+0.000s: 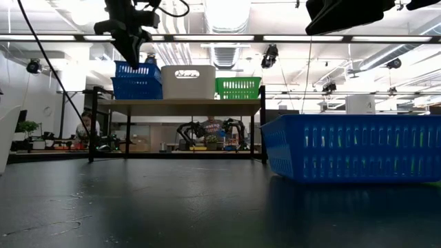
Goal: Stack baskets on shelf by color
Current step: Stack the left blue bin on top of the blue bin on the shelf, then stack the bottom white bin on top of the white bin on the shelf
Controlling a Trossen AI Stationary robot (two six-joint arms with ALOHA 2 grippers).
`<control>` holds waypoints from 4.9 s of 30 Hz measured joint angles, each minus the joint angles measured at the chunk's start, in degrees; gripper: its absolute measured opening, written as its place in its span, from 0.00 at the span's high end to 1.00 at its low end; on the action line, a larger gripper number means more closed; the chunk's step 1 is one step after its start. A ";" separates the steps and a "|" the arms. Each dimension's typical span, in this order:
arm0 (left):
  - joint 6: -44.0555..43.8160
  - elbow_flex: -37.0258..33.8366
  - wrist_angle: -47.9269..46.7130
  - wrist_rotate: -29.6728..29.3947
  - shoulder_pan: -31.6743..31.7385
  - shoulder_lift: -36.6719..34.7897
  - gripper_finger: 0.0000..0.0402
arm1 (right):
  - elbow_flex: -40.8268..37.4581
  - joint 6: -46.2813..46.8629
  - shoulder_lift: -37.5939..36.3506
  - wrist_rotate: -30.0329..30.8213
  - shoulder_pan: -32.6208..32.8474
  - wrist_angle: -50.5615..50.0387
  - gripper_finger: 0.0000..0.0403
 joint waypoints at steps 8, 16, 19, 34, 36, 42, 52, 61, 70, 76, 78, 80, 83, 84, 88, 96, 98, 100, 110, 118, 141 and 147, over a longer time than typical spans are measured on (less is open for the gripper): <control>-0.04 -1.09 0.05 0.00 0.00 0.00 0.99 | 0.00 -0.02 0.02 0.00 -0.02 -0.02 0.93; -0.08 -0.98 0.28 0.00 -0.02 0.00 0.88 | 0.00 -0.01 0.02 0.00 -0.02 -0.04 0.93; -0.92 -0.92 0.16 0.00 -0.09 0.00 0.84 | 0.00 -0.01 0.02 0.00 -0.01 -0.04 0.93; -20.25 -0.48 -2.42 0.79 -9.65 -3.53 0.83 | 0.00 -0.51 0.02 -0.02 -0.01 -0.04 0.93; -26.08 -0.48 -2.37 0.83 -13.52 -3.61 0.83 | 0.00 -0.78 0.02 -0.02 -0.02 -0.02 0.93; -39.89 -0.76 -1.49 1.22 -28.63 -2.55 0.83 | 0.00 -0.79 0.02 -0.02 -0.02 0.00 0.93; -62.90 -0.78 1.65 1.18 -51.09 4.25 0.83 | 0.00 -0.74 0.02 -0.02 -0.02 0.06 0.93; -83.06 -0.79 4.09 8.83 -65.37 13.33 0.83 | 0.00 -0.42 0.02 -0.02 0.00 0.13 0.93; -99.03 -0.80 14.35 11.56 -77.36 19.03 0.95 | 0.00 0.44 0.02 -0.09 0.00 0.09 0.93; -104.93 -0.69 16.27 13.27 -80.98 19.23 1.00 | 0.00 0.96 0.02 -0.22 0.00 0.07 0.93; -104.93 -0.73 15.70 13.22 -81.35 19.23 1.00 | 0.00 1.05 0.02 -0.22 0.02 0.07 0.93; -104.79 -0.76 15.05 13.20 -81.47 19.23 1.00 | 0.00 1.54 0.02 -0.24 0.02 0.07 0.93; -104.62 -0.76 14.92 13.50 -81.62 19.23 0.99 | 0.00 1.51 0.02 -0.24 0.02 0.04 0.93; -104.61 -0.76 14.90 14.02 -81.68 19.23 0.98 | 0.00 1.49 0.02 -0.22 0.02 0.04 0.93; -104.24 -0.89 14.43 15.49 -82.16 19.21 0.92 | 0.00 1.47 0.02 -0.33 0.02 0.04 0.93; -103.52 -3.61 13.08 16.25 -84.22 19.12 0.66 | 0.00 1.49 0.02 -3.19 0.02 0.02 0.93; -103.55 -4.96 12.95 16.72 -84.97 19.12 0.61 | -0.02 1.49 0.02 -3.17 0.02 0.03 0.93; -103.53 -6.16 13.02 16.92 -85.55 19.15 0.58 | -0.02 1.49 0.02 -3.15 0.02 0.01 0.93; -103.59 -13.81 16.89 17.08 -85.81 19.15 0.61 | -0.02 1.51 0.02 -3.13 0.02 0.02 0.93; -103.57 -18.14 23.66 17.03 -85.81 19.10 0.68 | -0.02 1.88 0.02 -3.09 0.02 0.02 0.93; -101.93 -18.46 23.93 17.31 -85.80 19.06 1.00 | -0.07 1.92 0.02 -3.08 0.02 0.02 0.93; -101.91 -17.29 23.21 18.18 -85.58 19.02 1.00 | -0.07 1.95 0.02 -3.08 0.02 0.02 0.93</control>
